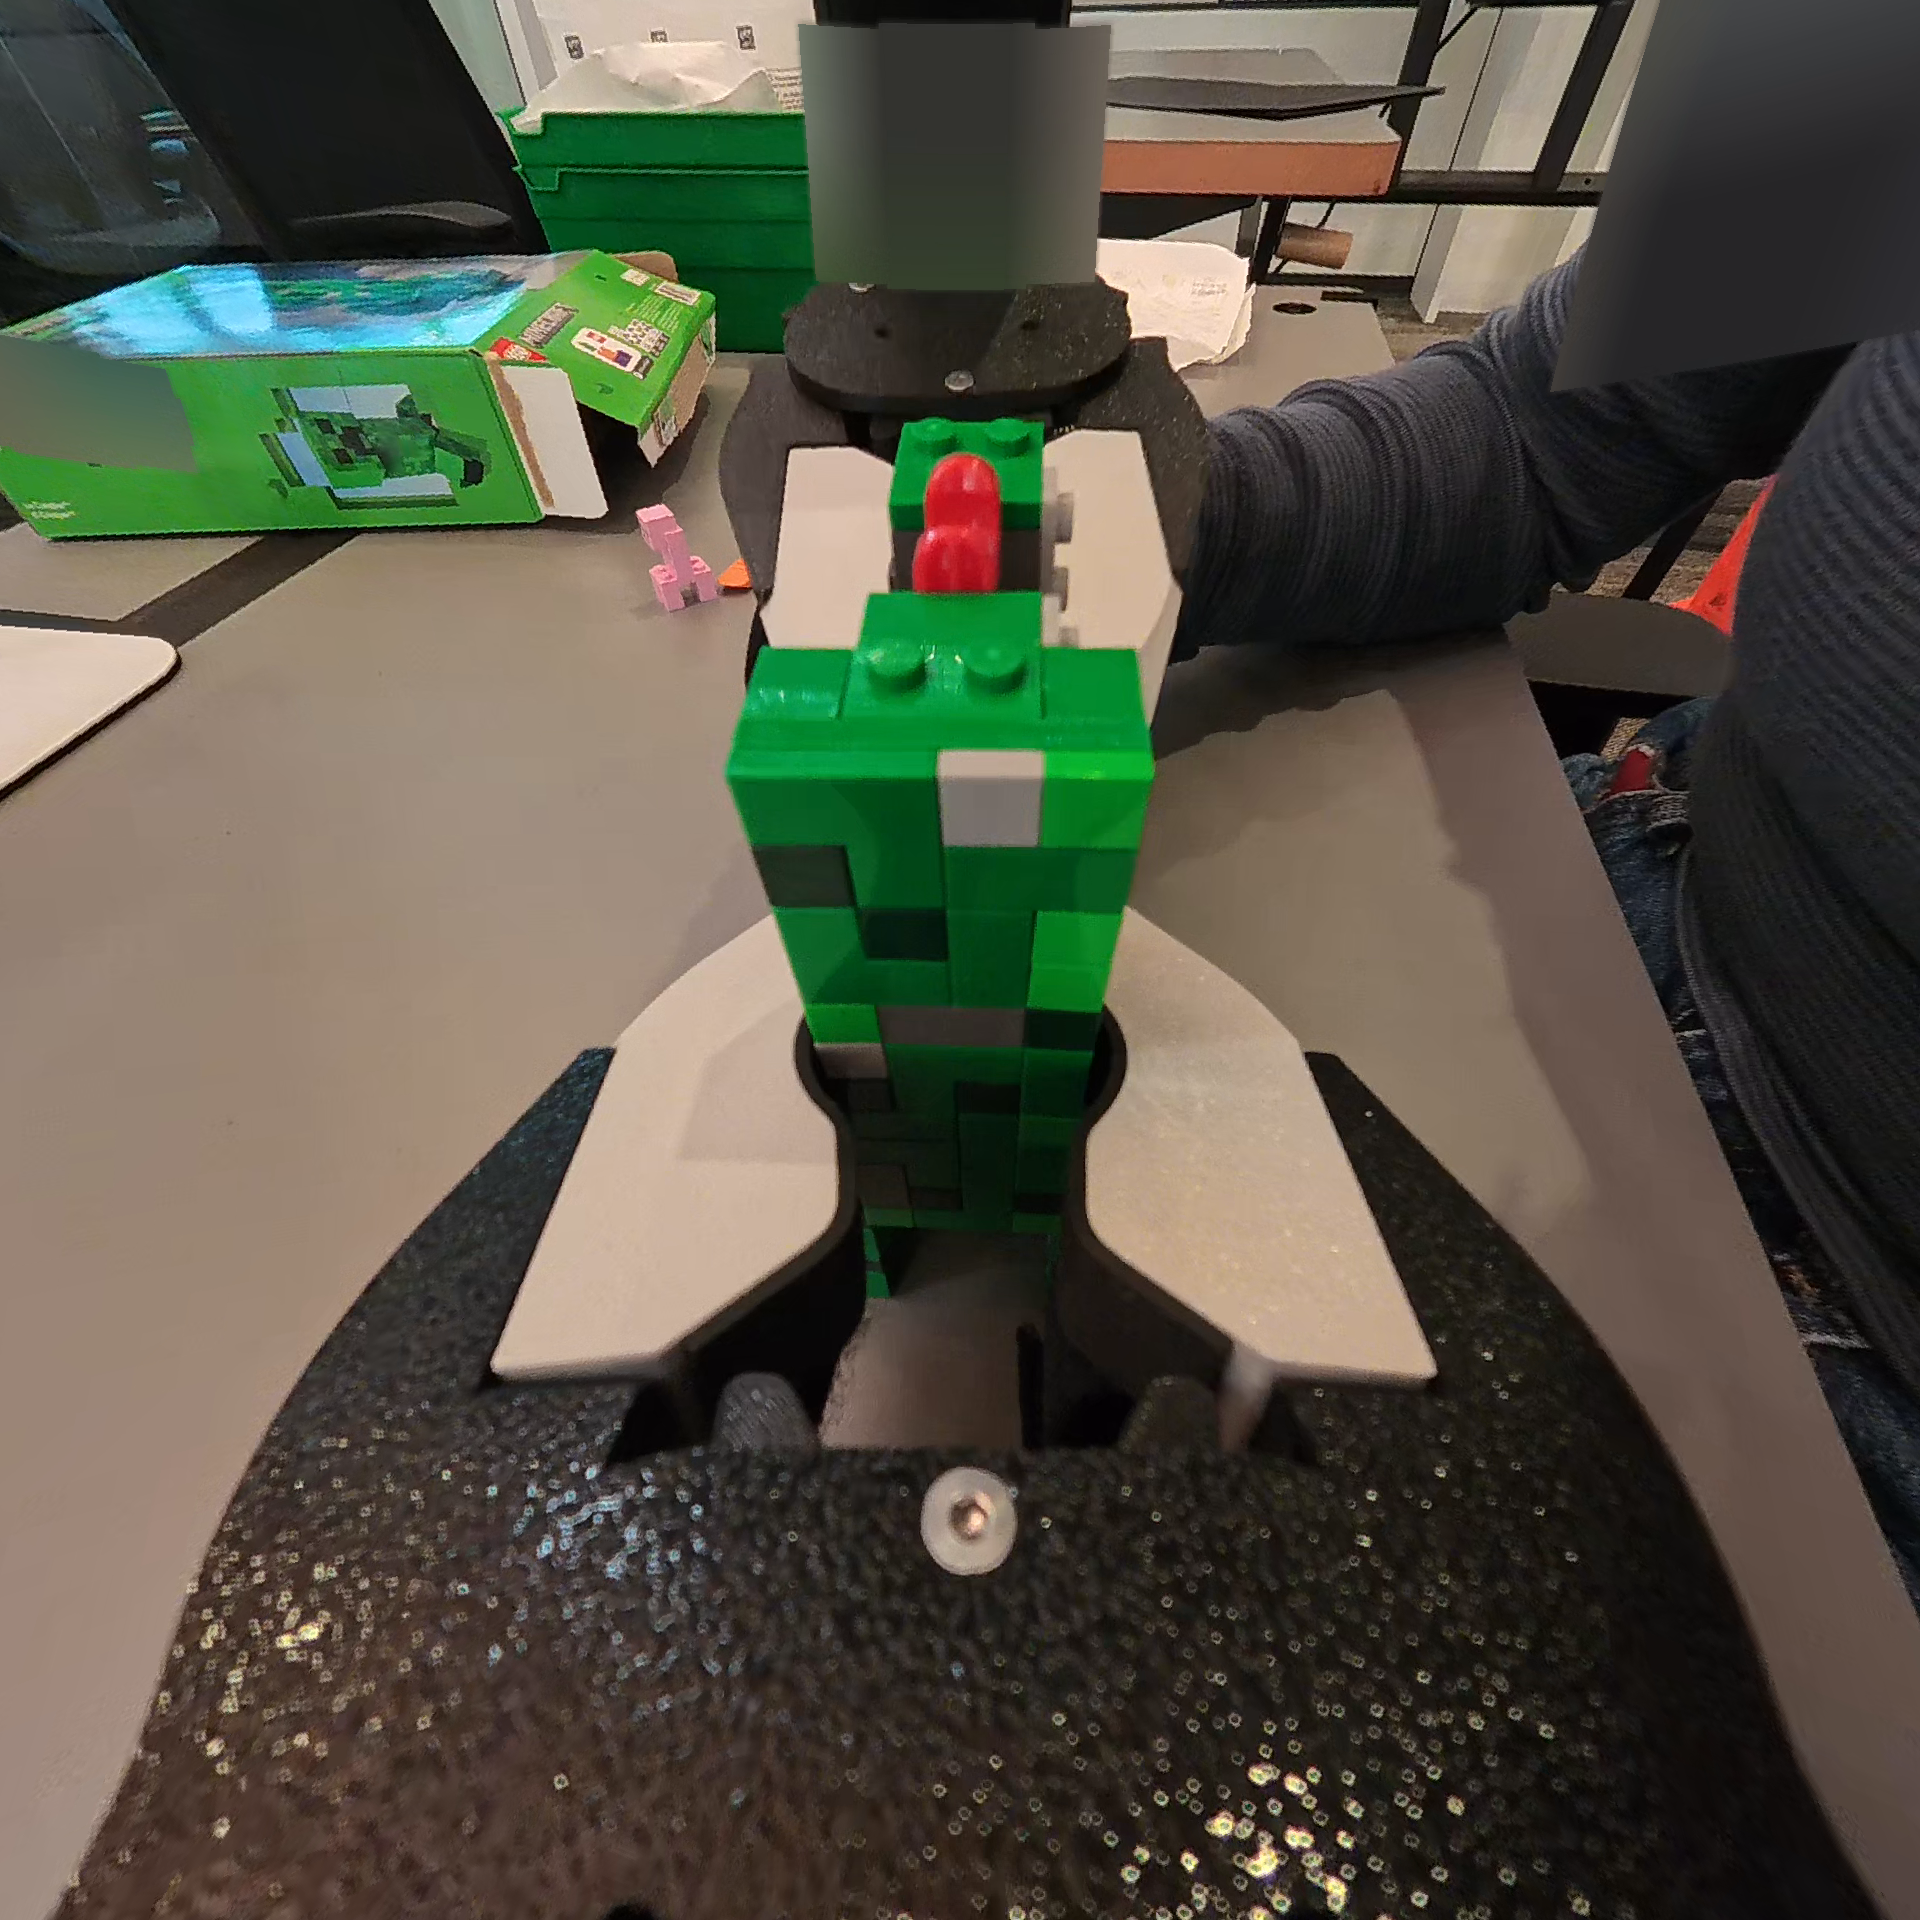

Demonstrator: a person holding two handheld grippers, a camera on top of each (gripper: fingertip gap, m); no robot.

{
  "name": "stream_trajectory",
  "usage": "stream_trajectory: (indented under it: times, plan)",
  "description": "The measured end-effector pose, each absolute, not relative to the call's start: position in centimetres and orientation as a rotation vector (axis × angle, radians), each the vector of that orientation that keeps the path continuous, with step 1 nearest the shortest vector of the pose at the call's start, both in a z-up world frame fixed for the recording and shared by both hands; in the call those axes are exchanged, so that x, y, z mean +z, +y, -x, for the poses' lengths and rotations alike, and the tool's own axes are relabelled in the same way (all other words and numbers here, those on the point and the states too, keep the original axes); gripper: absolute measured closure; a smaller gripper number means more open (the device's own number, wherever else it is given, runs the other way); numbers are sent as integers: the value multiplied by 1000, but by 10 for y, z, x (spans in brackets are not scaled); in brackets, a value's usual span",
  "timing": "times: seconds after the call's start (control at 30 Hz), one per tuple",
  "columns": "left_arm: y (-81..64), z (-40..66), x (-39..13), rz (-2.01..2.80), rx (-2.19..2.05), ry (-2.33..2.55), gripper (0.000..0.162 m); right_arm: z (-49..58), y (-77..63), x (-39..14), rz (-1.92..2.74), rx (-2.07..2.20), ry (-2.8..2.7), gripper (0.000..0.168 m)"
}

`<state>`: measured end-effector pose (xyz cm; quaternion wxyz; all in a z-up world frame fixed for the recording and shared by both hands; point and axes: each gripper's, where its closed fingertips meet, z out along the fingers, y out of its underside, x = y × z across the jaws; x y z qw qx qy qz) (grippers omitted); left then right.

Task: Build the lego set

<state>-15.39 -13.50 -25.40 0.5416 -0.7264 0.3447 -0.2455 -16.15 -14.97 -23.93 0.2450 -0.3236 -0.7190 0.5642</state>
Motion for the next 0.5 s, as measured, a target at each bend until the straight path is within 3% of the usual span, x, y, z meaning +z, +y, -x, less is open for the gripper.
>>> stream_trajectory:
  times: [0.5]
  plan:
    - [-136, 150, -255, 1703, -594, 843, 118, 158, -149, -244, 916, 1554, -1990, 124]
